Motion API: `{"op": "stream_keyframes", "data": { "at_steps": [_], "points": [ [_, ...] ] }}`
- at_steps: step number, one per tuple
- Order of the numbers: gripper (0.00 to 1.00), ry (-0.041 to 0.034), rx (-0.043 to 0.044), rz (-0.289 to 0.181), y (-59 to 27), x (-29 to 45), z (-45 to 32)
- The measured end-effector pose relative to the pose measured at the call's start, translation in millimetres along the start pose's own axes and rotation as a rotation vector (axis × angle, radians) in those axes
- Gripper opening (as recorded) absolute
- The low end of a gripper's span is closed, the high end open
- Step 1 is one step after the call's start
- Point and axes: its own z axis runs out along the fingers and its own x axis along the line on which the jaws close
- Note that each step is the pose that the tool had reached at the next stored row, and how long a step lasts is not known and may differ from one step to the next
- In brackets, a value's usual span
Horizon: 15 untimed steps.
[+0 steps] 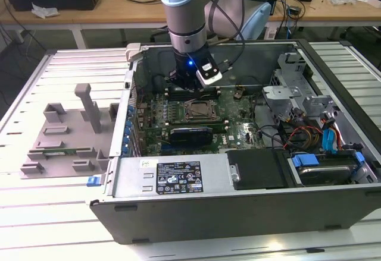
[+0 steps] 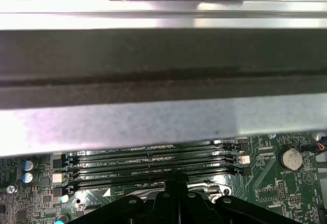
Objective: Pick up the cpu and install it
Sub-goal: 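Install the first cpu locking lever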
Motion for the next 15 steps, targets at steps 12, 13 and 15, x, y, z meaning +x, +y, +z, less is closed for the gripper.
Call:
{"op": "stream_keyframes", "data": {
  "at_steps": [12,13,15],
  "points": [
    [0.11,-0.0176,0.0122,0.097,-0.4,0.4,3.2],
    [0.11,-0.0196,0.0139,0.109,-0.4,0.4,3.3],
    [0.11,-0.0225,0.0166,0.127,0.3,0.1,3.5]
  ]
}}
